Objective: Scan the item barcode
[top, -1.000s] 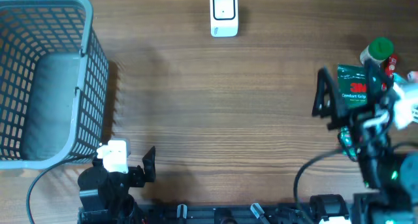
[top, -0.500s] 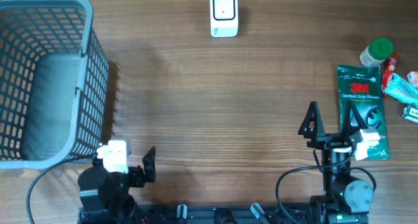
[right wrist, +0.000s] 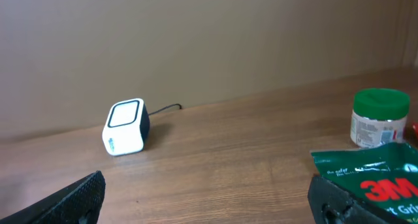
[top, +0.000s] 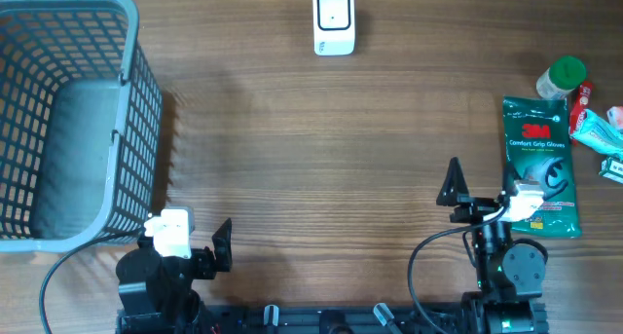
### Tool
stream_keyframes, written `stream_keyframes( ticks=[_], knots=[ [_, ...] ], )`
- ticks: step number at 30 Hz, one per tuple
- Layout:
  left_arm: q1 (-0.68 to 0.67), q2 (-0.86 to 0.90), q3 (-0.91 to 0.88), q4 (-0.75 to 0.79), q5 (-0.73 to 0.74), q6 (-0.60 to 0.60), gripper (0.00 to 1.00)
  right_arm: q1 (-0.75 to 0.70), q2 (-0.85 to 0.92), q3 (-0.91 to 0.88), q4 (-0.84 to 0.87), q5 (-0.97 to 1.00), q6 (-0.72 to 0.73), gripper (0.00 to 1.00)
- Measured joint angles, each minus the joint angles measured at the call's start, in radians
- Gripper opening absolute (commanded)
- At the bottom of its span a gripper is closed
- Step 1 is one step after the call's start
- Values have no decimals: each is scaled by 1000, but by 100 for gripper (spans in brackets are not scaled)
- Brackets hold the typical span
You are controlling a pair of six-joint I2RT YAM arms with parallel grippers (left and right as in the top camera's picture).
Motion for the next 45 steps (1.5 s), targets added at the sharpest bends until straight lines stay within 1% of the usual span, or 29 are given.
stream_keyframes(
  ticks=[5,38,39,40,41,43,45],
  knots=[
    [0,0,0,0,0,0,100,0,0,0,0,-16,-29,100],
    [0,0,0,2,0,0,100,0,0,0,0,-16,-29,100],
    [0,0,-1,22,3,0,100,0,0,0,0,-16,-29,100],
    [0,1,-5,90,13,0,100,0,0,0,0,-16,-29,100],
    [-2,0,-7,213,29,1,100,0,0,0,0,-17,-29,100],
    [-20,-1,-26,389,51,3,100,0,0,0,-1,-17,-29,100],
    [-55,-1,-92,608,61,26,100,0,0,0,-2,-17,-29,100]
  ],
)
